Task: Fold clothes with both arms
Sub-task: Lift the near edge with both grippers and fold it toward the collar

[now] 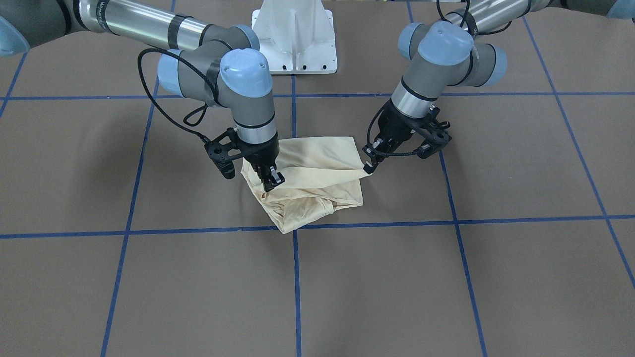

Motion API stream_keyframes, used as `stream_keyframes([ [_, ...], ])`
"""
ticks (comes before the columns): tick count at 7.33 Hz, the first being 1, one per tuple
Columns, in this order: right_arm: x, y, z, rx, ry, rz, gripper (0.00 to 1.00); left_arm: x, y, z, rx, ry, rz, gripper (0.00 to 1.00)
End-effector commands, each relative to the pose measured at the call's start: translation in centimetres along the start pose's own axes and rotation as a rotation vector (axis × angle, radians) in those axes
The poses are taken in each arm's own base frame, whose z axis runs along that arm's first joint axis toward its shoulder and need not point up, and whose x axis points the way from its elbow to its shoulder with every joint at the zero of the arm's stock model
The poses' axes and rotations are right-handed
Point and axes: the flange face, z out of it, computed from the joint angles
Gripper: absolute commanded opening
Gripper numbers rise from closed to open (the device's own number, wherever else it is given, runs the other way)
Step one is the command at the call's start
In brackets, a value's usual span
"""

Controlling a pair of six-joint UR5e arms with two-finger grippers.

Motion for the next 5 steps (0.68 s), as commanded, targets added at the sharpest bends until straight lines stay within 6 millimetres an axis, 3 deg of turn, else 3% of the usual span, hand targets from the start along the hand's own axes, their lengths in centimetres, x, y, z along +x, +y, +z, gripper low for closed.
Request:
stream_keyframes([
  [1,-5.2,-5.3,3.5,-0.015,-0.005,-0.089,0.98,-0.1,-5.1,5.7,0.045,-0.006,0.053,0.59],
  [2,-6.3,-5.5,5.6,-0.016,-0.026,-0.174,1.00,-0.5,-6.8,6.2,0.093,0.022,0.094,0.73],
  [3,-7.4,-5.0,5.2,-0.021,-0.048,-0.187,1.00,-0.5,-6.9,6.1,0.096,0.026,0.095,0.74],
  [4,-8.3,-6.5,4.2,-0.016,-0.061,-0.224,1.00,-0.3,-7.3,5.8,0.101,0.031,0.094,0.74],
  [5,-9.2,-9.4,2.9,-0.010,-0.069,-0.248,1.00,0.2,-9.2,4.5,0.124,0.046,0.092,0.74],
])
